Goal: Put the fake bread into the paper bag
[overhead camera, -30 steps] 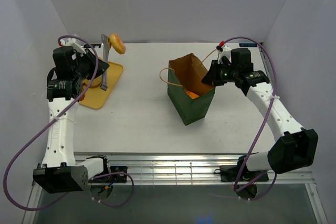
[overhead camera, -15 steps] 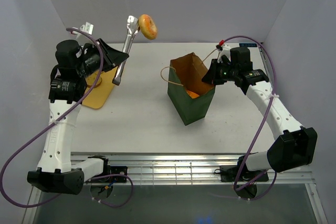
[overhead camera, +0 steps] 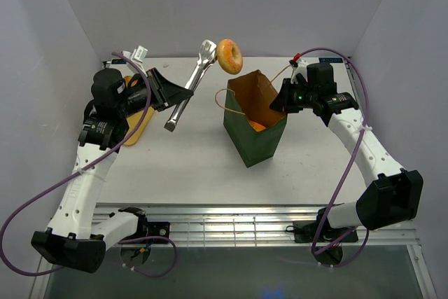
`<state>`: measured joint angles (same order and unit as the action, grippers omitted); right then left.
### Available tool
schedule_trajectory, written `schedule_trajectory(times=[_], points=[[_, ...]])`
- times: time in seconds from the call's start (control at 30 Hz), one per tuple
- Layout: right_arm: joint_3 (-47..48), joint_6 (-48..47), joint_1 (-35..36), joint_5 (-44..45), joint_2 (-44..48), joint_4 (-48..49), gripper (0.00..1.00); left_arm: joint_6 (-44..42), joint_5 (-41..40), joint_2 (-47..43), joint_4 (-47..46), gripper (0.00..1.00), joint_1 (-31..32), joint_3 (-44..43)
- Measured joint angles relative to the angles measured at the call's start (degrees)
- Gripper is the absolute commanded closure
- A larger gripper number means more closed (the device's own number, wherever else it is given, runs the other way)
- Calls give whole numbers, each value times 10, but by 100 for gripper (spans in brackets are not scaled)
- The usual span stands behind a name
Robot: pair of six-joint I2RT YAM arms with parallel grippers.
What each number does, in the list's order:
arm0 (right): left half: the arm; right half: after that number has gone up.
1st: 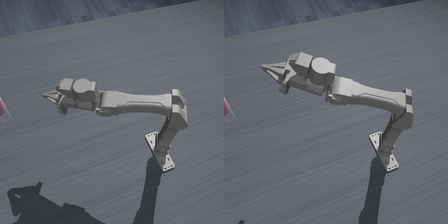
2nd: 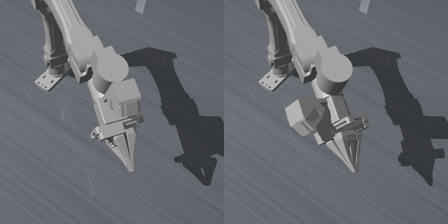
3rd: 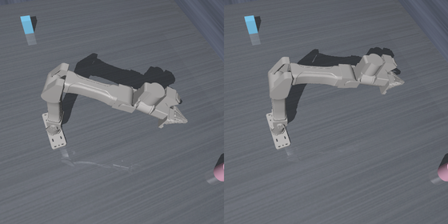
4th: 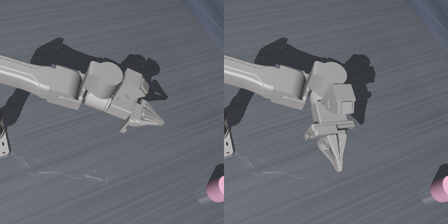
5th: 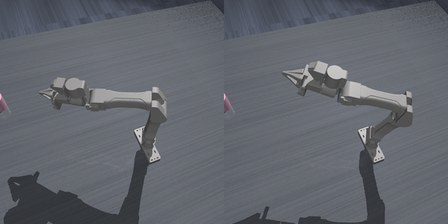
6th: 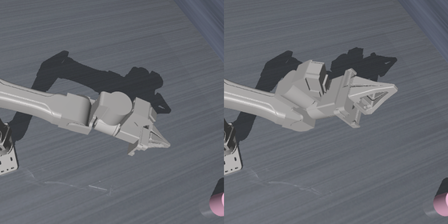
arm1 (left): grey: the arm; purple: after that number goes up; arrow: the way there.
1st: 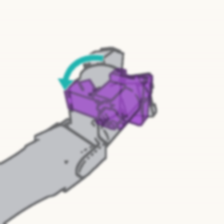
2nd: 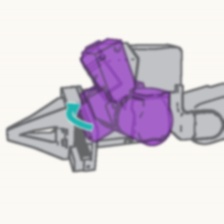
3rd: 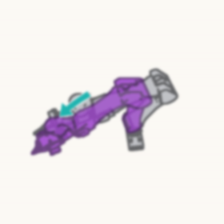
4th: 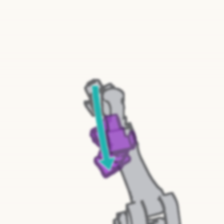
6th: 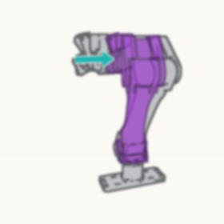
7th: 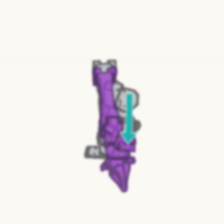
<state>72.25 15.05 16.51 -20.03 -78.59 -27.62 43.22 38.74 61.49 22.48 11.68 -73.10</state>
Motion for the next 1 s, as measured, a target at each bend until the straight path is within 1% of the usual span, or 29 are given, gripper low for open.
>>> schedule_trajectory(times=[0.37, 0.47, 0.5, 0.53, 0.63, 0.67, 0.73, 0.77, 0.9, 1.0], points=[[0, 10, 0, 6, 2, -7, 86, 29, 11, -2, -67, 100, 53, 80], [0, 11, 0, 6, 2, -9, 86, 36, 11, 0, -86, 96, 64, 101], [0, 11, 0, 6, 2, -9, 86, 38, 11, 0, -92, 94, 67, 107], [0, 11, 0, 6, 2, -9, 86, 39, 11, 2, -94, 89, 70, 109], [0, 11, 0, 6, 2, -10, 86, 42, 11, 7, -106, 84, 72, 110], [0, 11, 0, 6, 3, -10, 86, 43, 10, 9, -110, 79, 73, 110], [0, 10, 0, 6, 3, -10, 86, 43, 7, 11, -114, 73, 73, 110], [0, 11, 0, 6, 3, -10, 86, 43, 5, 12, -115, 67, 73, 110], [0, 10, 0, 6, 6, -10, 86, 45, -4, 13, -120, 57, 73, 110], [0, 10, 0, 6, 6, -11, 86, 47, -8, 13, -122, 52, 73, 111]])
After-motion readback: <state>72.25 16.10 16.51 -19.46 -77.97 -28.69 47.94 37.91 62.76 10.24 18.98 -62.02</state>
